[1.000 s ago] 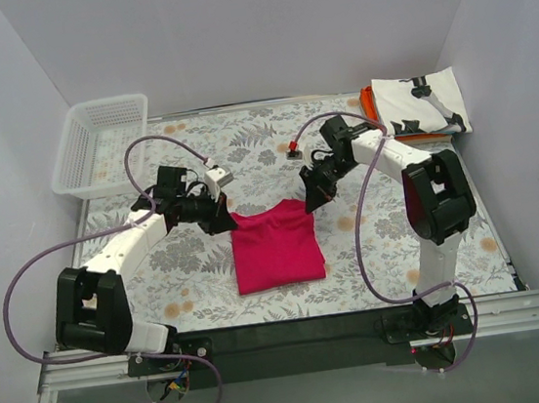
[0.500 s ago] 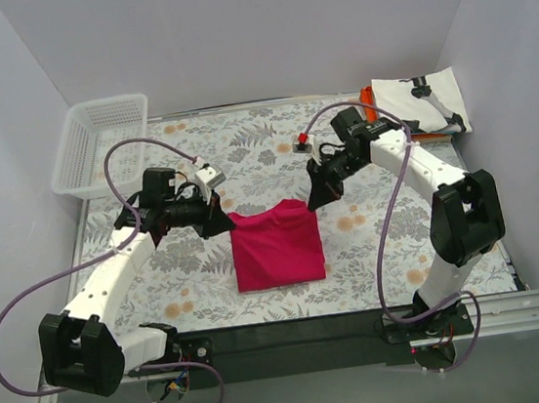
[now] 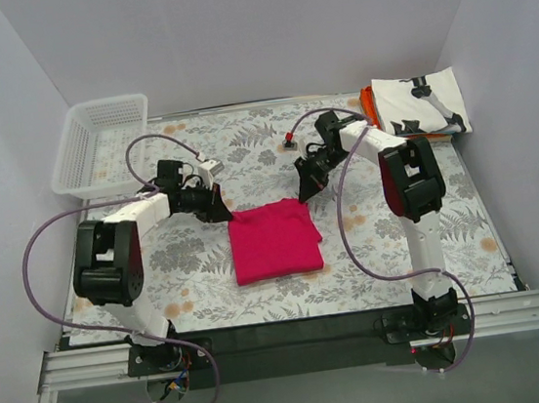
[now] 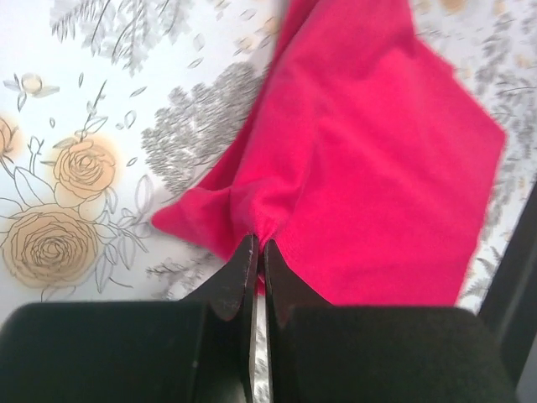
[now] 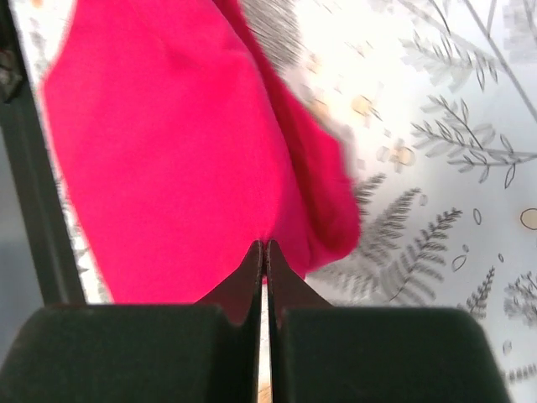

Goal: Fold and stack the t-shirts
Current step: Fold the tshirt

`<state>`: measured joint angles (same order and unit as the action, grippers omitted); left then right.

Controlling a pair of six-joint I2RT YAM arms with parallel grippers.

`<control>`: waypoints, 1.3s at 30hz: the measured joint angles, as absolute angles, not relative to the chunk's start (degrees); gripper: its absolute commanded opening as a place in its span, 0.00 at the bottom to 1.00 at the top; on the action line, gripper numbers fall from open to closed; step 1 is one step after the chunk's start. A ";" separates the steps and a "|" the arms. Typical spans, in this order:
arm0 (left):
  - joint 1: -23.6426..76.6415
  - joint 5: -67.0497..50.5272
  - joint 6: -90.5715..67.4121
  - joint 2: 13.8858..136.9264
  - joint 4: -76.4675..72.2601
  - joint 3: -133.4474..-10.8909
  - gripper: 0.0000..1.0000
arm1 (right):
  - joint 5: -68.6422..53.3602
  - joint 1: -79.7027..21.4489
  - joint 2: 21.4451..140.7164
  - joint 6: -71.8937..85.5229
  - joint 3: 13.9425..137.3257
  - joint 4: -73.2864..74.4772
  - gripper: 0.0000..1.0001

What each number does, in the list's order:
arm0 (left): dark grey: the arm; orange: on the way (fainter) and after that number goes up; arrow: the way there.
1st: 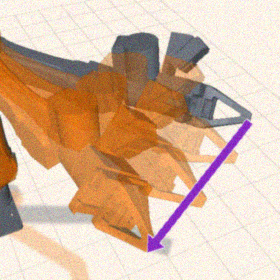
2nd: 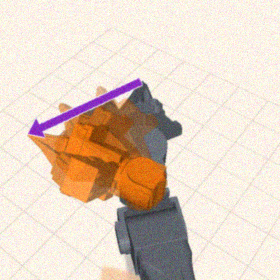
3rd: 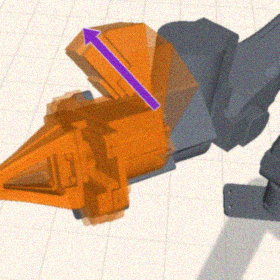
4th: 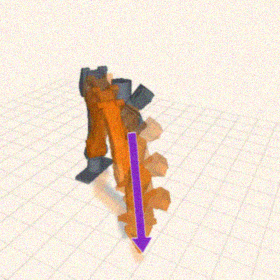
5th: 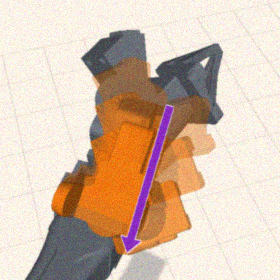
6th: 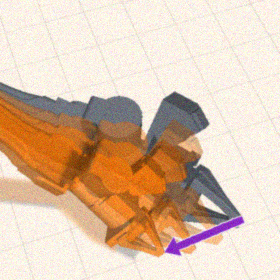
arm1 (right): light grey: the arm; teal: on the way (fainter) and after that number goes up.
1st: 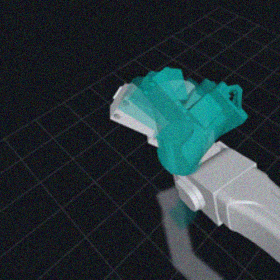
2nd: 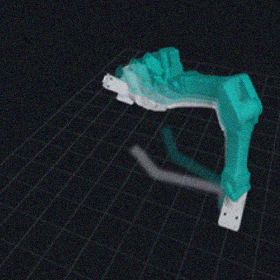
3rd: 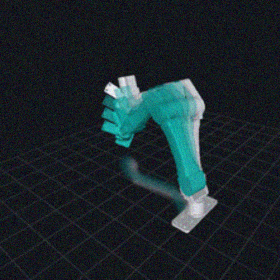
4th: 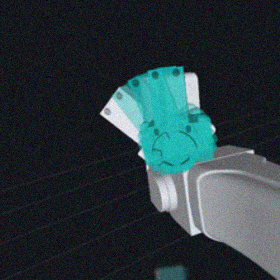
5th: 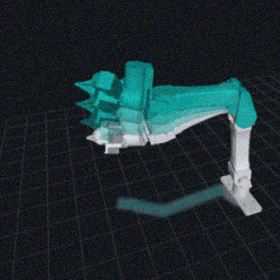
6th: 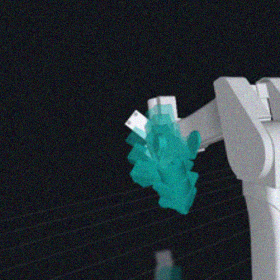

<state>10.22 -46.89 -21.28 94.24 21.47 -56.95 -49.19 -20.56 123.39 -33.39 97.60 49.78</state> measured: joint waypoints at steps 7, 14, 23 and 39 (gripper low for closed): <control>9.41 -46.24 -22.46 106.21 17.91 -58.15 0.00 | -48.90 -19.92 131.20 -32.29 98.54 48.62 0.01; 9.39 -46.11 -24.12 104.92 16.67 -59.13 0.00 | -47.66 -19.68 130.54 -31.66 98.78 47.77 0.01; 9.39 -44.23 -27.49 105.34 14.15 -64.93 0.00 | -45.36 -17.72 129.86 -29.76 102.52 45.36 0.01; 12.56 -34.57 -22.11 98.96 18.35 -69.60 0.57 | -40.75 -15.33 126.45 -17.93 103.39 41.74 0.60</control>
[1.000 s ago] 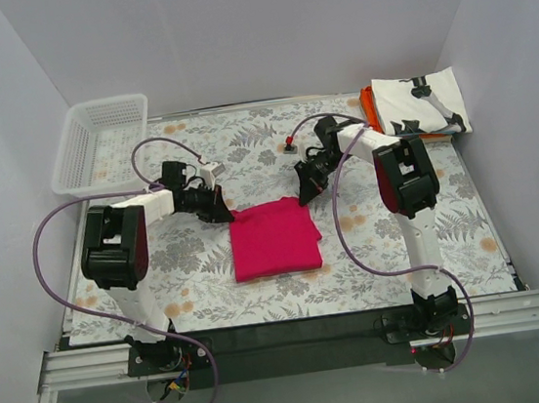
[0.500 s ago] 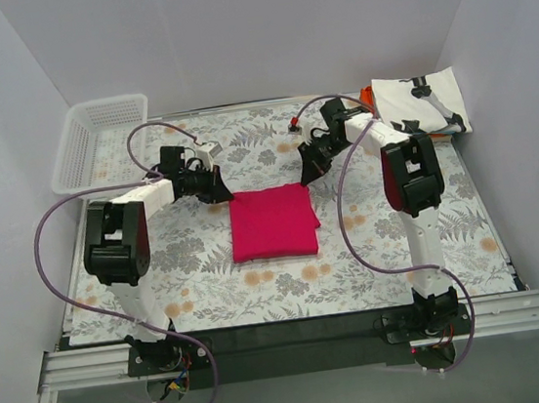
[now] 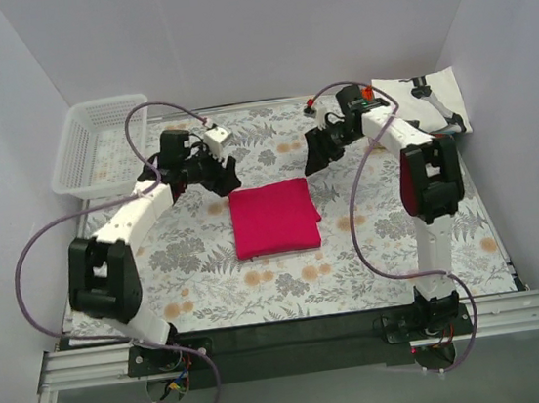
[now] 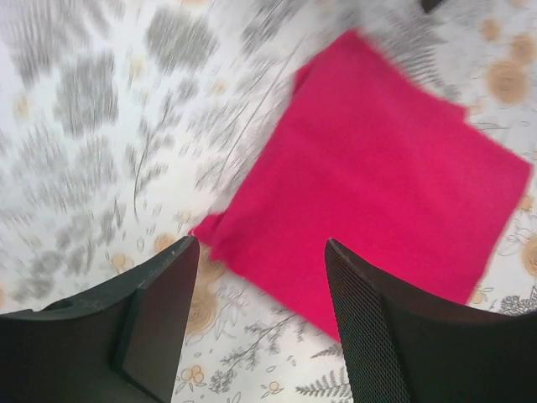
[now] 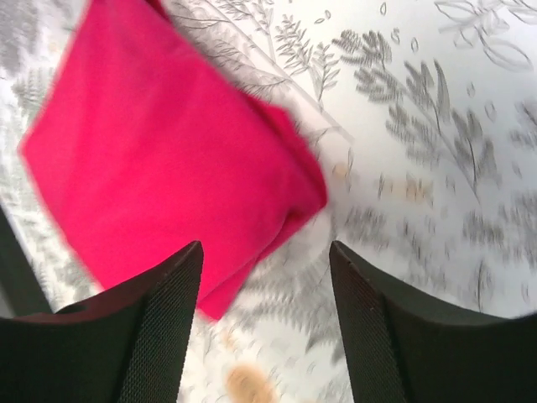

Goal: Fold and stack the t-shirts
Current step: Fold the tshirt, then neatly place the folded tshirt to the corner

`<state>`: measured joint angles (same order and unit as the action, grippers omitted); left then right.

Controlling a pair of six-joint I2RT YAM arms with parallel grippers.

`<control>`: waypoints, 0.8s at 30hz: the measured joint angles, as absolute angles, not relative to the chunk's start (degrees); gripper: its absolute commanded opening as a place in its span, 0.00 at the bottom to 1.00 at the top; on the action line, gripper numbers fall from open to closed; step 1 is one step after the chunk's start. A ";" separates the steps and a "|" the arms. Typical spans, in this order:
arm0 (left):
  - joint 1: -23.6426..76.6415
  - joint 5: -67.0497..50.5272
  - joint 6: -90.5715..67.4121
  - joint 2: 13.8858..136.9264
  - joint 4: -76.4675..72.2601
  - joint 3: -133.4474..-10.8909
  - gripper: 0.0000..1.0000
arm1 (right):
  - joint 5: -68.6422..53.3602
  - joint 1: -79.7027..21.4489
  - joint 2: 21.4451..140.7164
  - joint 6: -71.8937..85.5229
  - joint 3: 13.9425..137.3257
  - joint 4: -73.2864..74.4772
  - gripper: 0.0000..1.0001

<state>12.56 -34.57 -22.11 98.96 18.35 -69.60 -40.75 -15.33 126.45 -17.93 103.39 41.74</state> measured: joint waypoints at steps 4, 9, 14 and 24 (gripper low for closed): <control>27.64 -27.88 -13.67 83.40 17.04 -65.01 0.56 | -44.01 -11.00 112.44 -11.64 93.21 37.93 0.66; 45.82 -20.58 -7.97 82.30 14.76 -59.77 0.53 | -46.85 -6.87 99.09 -3.09 77.36 29.85 0.65; 52.77 -10.63 -4.91 92.31 13.06 -55.96 0.54 | -46.46 -6.52 96.47 3.90 65.01 23.68 0.57; 57.98 -1.87 -2.46 97.91 7.22 -55.18 0.27 | -46.68 -4.14 96.55 12.23 59.02 15.42 0.71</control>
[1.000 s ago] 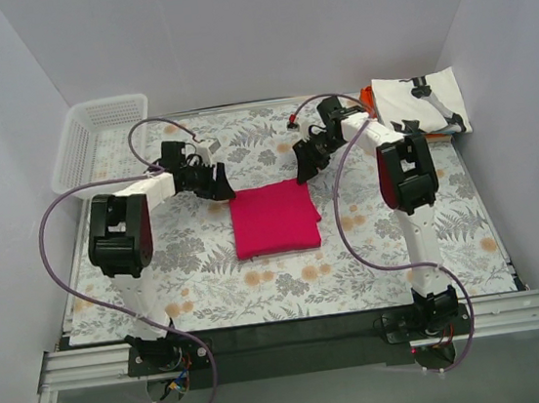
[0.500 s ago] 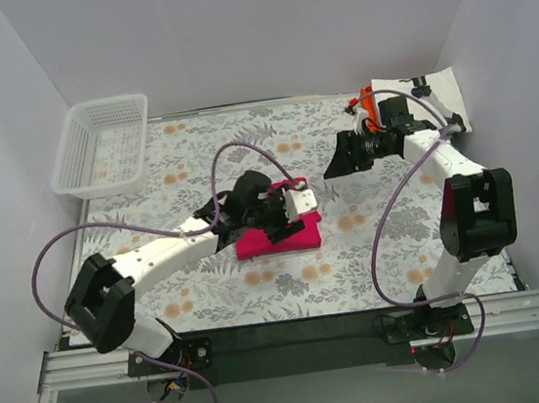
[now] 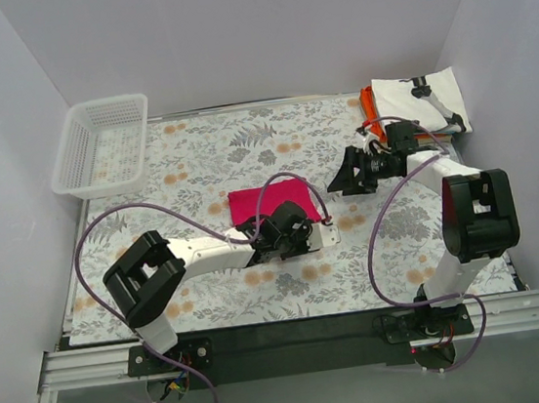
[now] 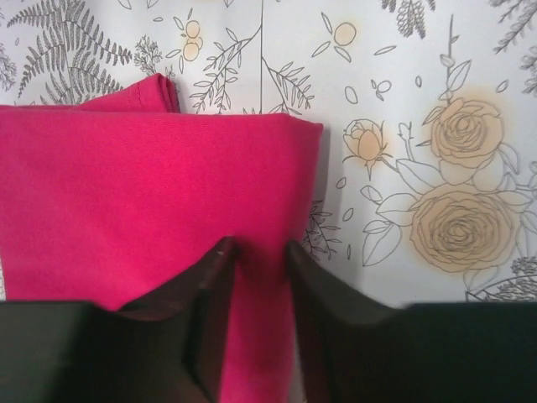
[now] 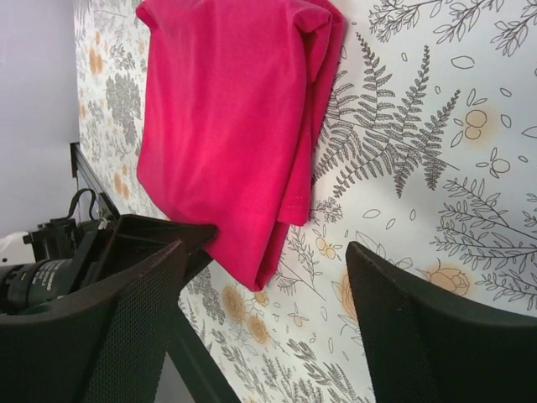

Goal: Fold and stack the t-shirts
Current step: Neatly place the folded tshirt to the corner

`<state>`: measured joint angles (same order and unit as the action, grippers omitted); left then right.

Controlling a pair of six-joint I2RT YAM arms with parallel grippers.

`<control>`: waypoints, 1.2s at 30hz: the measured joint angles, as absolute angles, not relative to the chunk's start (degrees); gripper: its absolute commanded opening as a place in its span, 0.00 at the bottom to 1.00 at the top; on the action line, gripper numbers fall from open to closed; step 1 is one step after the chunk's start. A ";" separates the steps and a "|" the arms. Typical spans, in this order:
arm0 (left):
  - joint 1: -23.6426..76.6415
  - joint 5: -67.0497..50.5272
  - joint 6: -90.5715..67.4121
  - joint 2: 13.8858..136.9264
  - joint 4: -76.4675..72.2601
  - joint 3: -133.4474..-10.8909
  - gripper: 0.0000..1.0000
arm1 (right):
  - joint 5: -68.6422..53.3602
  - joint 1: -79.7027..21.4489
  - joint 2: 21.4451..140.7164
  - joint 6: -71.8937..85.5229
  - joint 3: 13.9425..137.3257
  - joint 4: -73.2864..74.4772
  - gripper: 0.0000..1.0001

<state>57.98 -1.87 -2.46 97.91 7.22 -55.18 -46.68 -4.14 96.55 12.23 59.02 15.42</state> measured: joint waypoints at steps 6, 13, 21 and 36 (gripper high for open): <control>57.25 -2.20 -4.89 99.55 6.46 -55.35 0.01 | -48.42 -4.21 99.63 17.61 56.97 9.41 0.84; 53.17 -7.51 -12.01 99.39 7.31 -58.15 0.00 | -50.17 -4.99 105.25 24.99 53.54 1.74 0.86; 49.56 -12.01 -17.04 98.70 7.70 -59.96 0.00 | -52.77 -9.26 108.38 34.65 52.71 -9.04 0.88; 45.87 -15.42 -22.02 97.78 8.43 -62.63 0.00 | -53.78 -11.14 108.77 40.03 51.81 -10.37 0.94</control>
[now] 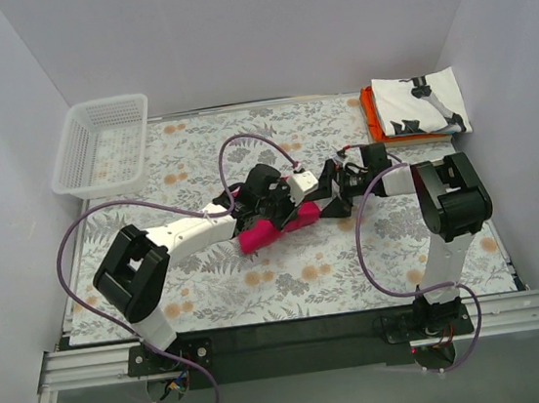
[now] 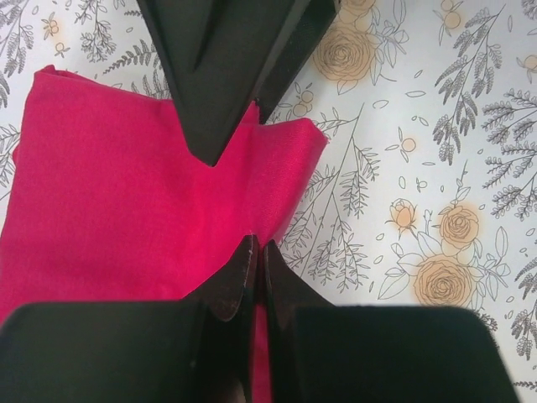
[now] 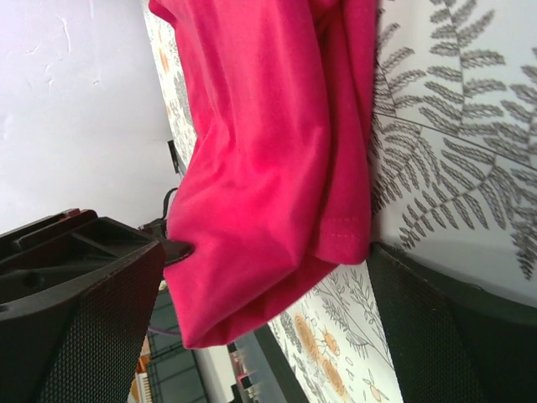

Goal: Fold and stack the t-shirts
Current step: Neatly place the folded tshirt to the corner

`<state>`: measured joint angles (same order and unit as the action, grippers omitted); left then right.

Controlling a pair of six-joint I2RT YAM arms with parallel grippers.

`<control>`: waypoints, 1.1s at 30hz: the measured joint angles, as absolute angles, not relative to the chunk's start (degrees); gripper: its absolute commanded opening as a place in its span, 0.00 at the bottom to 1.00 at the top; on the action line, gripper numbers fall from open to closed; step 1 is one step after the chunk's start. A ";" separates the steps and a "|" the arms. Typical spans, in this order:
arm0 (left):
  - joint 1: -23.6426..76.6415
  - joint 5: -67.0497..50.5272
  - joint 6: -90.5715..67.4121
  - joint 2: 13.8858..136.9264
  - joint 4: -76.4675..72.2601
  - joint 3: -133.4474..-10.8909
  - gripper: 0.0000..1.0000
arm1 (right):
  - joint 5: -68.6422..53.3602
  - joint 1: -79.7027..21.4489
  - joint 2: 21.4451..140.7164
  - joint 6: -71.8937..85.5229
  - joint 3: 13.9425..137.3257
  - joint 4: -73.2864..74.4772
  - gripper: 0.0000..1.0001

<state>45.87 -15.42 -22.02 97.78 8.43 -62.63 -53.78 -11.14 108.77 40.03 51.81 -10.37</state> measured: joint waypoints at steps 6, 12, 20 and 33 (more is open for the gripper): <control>45.80 -15.73 -22.87 96.77 8.58 -62.98 0.00 | -54.54 -9.85 108.73 39.77 52.73 -5.19 0.98; 45.65 -16.38 -22.92 96.73 8.51 -63.37 0.00 | -55.11 -10.17 108.68 44.27 51.48 -6.15 0.98; 45.52 -17.52 -23.73 96.73 8.32 -63.64 0.00 | -54.57 -13.37 109.93 50.41 50.87 -12.27 0.92; 45.50 -18.61 -27.57 96.99 7.22 -64.49 0.00 | -51.70 -14.76 114.91 52.45 54.96 -17.26 0.60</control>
<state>45.50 -18.61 -27.57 96.99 7.22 -64.49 -51.70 -14.76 114.91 52.45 54.96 -17.26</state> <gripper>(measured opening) 0.037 0.675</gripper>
